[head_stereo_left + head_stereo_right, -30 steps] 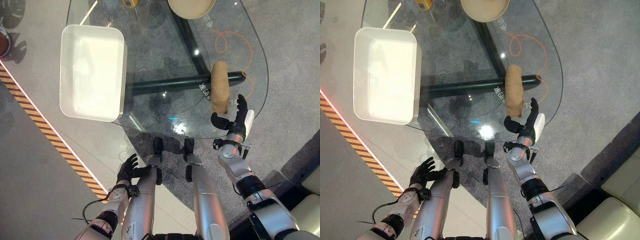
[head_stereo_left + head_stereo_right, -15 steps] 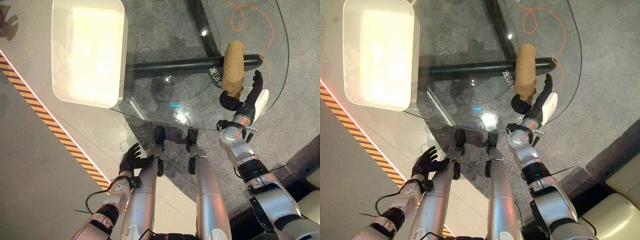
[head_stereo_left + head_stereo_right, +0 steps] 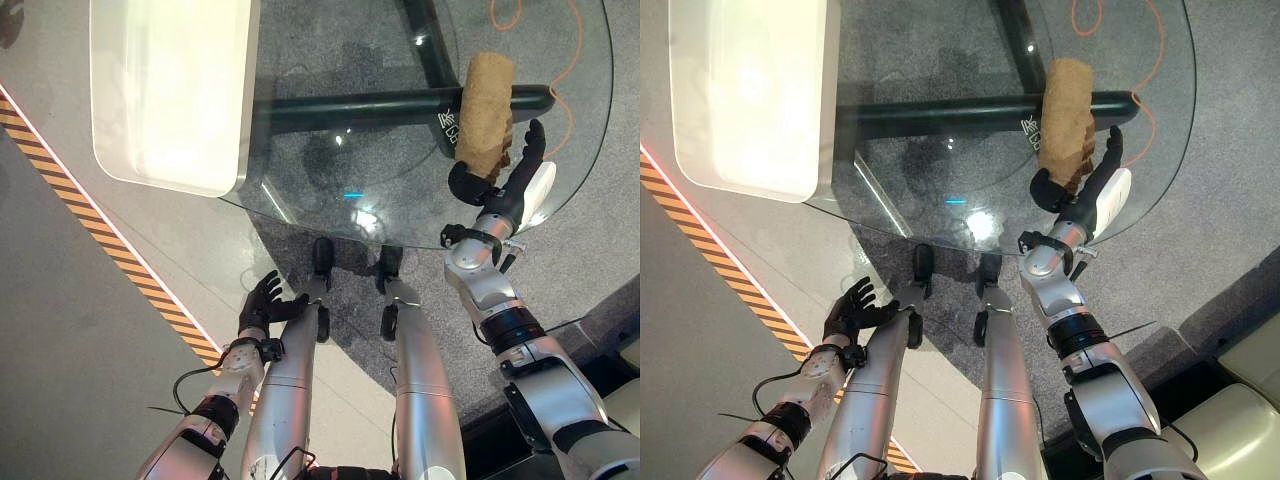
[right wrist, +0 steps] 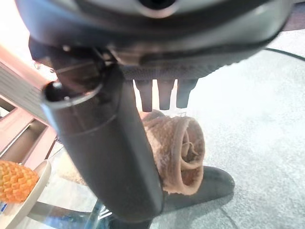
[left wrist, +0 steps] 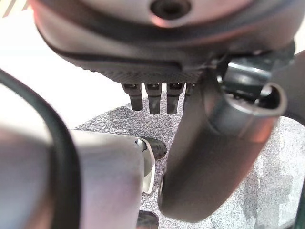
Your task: Wipe the table with a cloth and put it in the basket.
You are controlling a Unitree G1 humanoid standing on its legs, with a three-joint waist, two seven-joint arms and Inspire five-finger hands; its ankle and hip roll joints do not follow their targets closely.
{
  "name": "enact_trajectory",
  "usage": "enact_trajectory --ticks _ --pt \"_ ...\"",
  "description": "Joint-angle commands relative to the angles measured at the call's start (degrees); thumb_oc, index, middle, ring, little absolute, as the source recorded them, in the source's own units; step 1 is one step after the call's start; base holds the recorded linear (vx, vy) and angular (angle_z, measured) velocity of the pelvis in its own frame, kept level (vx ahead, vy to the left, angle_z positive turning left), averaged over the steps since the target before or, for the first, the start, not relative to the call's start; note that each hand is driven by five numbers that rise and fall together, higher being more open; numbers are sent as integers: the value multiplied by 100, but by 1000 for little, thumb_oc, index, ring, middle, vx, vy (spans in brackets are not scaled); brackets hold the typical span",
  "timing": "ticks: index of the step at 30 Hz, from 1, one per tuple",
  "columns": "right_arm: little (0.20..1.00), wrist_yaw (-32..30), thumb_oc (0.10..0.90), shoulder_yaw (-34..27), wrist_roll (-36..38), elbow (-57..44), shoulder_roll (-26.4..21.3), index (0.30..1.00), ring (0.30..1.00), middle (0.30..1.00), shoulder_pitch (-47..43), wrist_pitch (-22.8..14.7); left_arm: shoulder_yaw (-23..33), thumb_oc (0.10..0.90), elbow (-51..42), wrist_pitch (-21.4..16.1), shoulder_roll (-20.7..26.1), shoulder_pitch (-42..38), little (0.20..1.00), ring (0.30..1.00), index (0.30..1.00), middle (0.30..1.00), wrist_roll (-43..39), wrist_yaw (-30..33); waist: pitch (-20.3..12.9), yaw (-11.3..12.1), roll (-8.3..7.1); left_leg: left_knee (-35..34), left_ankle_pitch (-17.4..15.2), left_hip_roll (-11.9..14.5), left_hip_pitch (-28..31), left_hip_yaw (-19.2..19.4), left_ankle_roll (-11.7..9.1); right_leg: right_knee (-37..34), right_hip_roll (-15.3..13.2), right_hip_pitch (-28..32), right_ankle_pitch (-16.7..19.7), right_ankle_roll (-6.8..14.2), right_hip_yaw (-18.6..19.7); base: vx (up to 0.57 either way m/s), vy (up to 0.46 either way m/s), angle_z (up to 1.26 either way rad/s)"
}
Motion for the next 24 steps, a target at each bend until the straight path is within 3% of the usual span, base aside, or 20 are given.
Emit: enact_trajectory --ticks 1,7,8,11,24 --pt "900 106 800 -60 302 -172 -514 900 900 900 -205 -88 -168 800 174 74 -259 758 900 900 900 900 -32 94 -89 -35 283 495 -517 -273 -220 -347 128 -201 194 -75 263 -37 -253 5 11 3" --pt "900 506 800 130 545 128 -527 900 900 900 -397 -84 -237 800 197 7 -267 724 900 900 900 900 -72 68 -89 6 318 463 -459 -305 -324 -393 86 -199 208 -165 272 -52 -259 0 0 0" --pt "818 622 718 147 538 130 -526 829 829 829 -402 -123 -238 800 194 -2 -263 731 900 900 900 900 -77 62 -89 8 320 460 -456 -308 -334 -398 82 -195 210 -178 274 -50 -262 0 0 0" --pt "200 891 100 233 418 41 -490 300 300 300 -418 -126 -263 800 121 -5 -274 761 900 900 900 900 -77 104 -89 18 327 412 -429 -317 -340 -406 85 -180 224 -211 267 -51 -266 0 0 0" --pt "200 1136 100 340 308 -124 -454 300 300 300 -376 -59 -209 800 96 -46 -293 791 900 900 900 900 -86 74 -89 27 311 372 -434 -333 -216 -410 82 -220 209 -88 258 -28 -288 0 8 0"
